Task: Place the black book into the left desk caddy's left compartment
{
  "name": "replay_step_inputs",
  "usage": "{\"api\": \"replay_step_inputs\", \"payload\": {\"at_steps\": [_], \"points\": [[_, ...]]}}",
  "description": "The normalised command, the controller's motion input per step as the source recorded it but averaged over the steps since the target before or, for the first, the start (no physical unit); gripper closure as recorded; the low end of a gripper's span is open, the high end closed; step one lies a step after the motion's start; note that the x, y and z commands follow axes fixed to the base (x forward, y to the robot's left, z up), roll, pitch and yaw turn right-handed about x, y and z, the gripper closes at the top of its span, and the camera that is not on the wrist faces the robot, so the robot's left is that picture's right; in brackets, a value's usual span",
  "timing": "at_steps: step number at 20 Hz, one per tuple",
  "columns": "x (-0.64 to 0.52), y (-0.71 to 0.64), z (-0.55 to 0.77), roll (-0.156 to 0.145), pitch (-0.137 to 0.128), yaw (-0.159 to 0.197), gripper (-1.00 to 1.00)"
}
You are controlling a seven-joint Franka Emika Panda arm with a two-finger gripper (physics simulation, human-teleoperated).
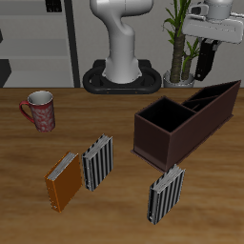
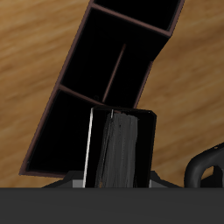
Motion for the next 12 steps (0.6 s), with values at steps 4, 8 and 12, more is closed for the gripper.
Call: {"api": "replay_step_inputs", "payload": {"at_steps": [4, 8, 12], "points": [[0.29, 0.07, -0.05, -0.008, 0.025, -0.001, 1.00], [0.27, 0.11, -0.14, -0.002, 0.057, -0.007, 1.00], [0.11, 0.13, -0.10, 0.009, 0.019, -0.001, 1.00]]}}
